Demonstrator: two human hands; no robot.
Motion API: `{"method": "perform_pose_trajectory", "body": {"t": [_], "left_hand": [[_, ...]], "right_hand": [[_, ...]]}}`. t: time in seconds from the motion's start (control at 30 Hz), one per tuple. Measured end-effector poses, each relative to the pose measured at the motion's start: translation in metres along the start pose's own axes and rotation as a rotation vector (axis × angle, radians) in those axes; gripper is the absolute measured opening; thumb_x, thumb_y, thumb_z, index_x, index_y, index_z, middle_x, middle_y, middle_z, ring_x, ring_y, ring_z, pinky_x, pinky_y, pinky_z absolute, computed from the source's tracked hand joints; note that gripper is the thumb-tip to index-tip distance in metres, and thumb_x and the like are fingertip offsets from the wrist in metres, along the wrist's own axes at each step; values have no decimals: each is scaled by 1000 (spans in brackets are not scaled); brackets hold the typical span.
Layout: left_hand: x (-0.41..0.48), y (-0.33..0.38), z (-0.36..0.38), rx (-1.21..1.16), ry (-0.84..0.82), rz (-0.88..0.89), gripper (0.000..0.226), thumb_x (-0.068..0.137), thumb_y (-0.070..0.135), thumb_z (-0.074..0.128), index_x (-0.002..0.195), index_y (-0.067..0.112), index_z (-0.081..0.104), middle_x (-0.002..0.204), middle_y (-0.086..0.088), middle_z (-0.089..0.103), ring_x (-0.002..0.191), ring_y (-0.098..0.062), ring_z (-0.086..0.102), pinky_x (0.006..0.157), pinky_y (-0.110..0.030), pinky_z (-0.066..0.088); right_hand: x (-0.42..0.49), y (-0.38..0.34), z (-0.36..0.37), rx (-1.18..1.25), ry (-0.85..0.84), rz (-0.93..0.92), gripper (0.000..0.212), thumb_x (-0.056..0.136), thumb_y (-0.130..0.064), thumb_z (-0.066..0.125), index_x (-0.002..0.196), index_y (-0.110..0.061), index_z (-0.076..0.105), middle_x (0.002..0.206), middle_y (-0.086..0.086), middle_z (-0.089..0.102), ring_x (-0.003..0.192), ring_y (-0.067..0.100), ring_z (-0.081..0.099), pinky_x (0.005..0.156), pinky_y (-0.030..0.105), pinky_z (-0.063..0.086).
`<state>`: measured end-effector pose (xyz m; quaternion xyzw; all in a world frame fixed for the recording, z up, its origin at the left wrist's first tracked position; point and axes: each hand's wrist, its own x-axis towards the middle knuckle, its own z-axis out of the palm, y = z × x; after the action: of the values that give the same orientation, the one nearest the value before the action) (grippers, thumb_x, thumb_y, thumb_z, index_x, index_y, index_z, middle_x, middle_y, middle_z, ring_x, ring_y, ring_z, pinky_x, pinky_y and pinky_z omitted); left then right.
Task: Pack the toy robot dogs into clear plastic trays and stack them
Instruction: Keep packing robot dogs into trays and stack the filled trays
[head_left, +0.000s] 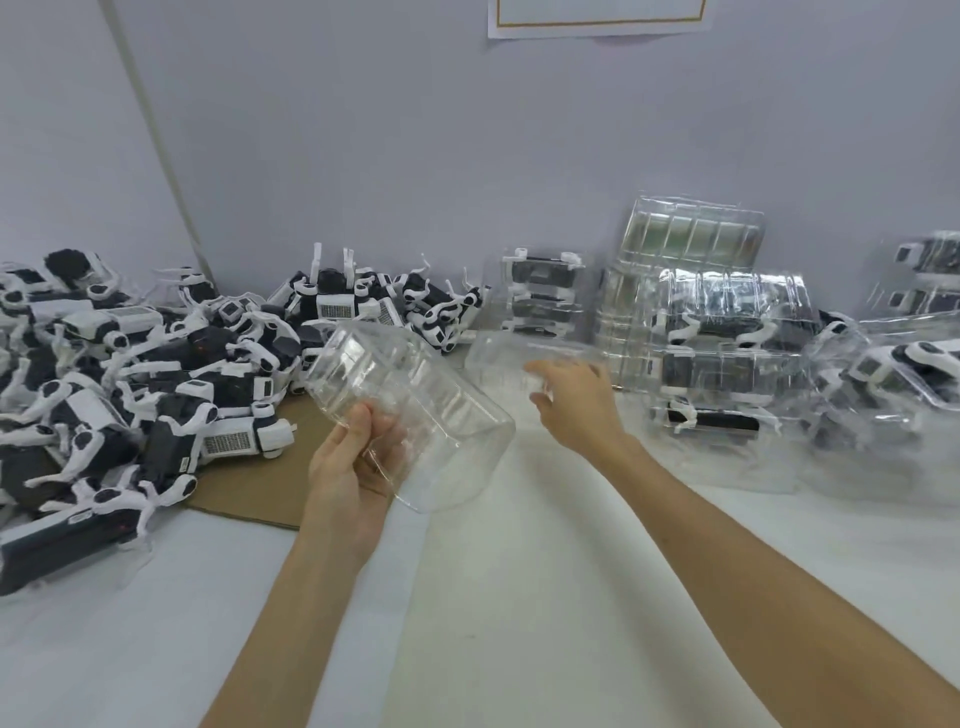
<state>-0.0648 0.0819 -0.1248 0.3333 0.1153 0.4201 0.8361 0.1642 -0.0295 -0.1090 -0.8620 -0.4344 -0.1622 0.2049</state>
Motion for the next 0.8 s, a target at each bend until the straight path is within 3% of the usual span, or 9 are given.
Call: {"method": "perform_pose_trajectory", "body": {"t": [0.17, 0.23, 0.3, 0.4, 0.47, 0.53, 0.6, 0.67, 0.8], "left_hand": [[4, -7, -4, 50, -31, -73, 14, 82, 26, 66, 89, 18, 76, 89, 2, 73, 80, -14, 73, 70, -26, 60], [3, -10, -3, 67, -35, -86, 16, 83, 25, 65, 90, 17, 78, 91, 0, 74, 82, -15, 73, 73, -28, 61], [0, -12, 1, 106, -59, -93, 18, 84, 25, 63, 89, 19, 79, 91, 0, 75, 81, -16, 74, 70, -27, 61], [-7, -18, 10, 166, -141, -99, 24, 88, 27, 57, 91, 21, 80, 91, -2, 76, 81, -17, 75, 68, -27, 60], [-13, -22, 17, 193, -202, -105, 25, 89, 26, 56, 94, 22, 80, 92, -4, 77, 84, -18, 75, 68, -28, 60], [-20, -26, 24, 208, -255, -110, 25, 89, 26, 57, 99, 21, 79, 99, -8, 77, 93, -21, 74, 72, -28, 59], [-26, -30, 29, 198, -325, -133, 26, 92, 22, 56, 106, 19, 77, 111, -13, 74, 101, -25, 72, 78, -32, 59], [-32, -34, 34, 213, -414, -163, 28, 97, 18, 52, 116, 13, 72, 123, -16, 69, 111, -29, 68, 86, -35, 57], [-40, -45, 39, 286, -534, -208, 35, 103, 18, 46, 133, 3, 57, 132, -21, 63, 126, -34, 58, 98, -40, 53]], "right_hand": [[20, 4, 19, -76, -303, 92, 56, 97, -17, 48, 151, -27, 36, 150, 6, 45, 142, 26, 31, 118, 51, 11], [24, 1, 11, -69, -320, 90, 53, 97, -18, 49, 149, -21, 38, 153, 7, 40, 144, 26, 27, 119, 54, 10], [23, -8, -5, 171, -239, 142, 46, 100, -20, 50, 145, -18, 44, 149, 6, 46, 140, 25, 37, 116, 47, 24], [3, -30, -36, 695, -51, 200, 19, 101, -20, 52, 111, -16, 68, 109, 2, 71, 101, 16, 66, 86, 29, 49], [-24, -43, -58, 865, -32, 152, 22, 101, -25, 53, 90, -17, 71, 80, -1, 73, 71, 9, 68, 63, 15, 48], [-57, -49, -71, 918, -67, 89, 23, 97, -38, 57, 87, -22, 71, 75, -3, 72, 64, 9, 67, 56, 12, 46], [-87, -51, -72, 883, -86, 66, 19, 91, -45, 66, 90, -26, 70, 79, -6, 72, 68, 10, 68, 58, 15, 48], [-109, -51, -66, 929, -49, 82, 12, 87, -32, 76, 93, -25, 68, 81, -5, 73, 74, 11, 69, 65, 19, 51], [-133, -48, -52, 1021, 58, 129, 21, 84, -11, 78, 97, -20, 64, 87, -2, 74, 83, 15, 72, 76, 32, 56]]}}
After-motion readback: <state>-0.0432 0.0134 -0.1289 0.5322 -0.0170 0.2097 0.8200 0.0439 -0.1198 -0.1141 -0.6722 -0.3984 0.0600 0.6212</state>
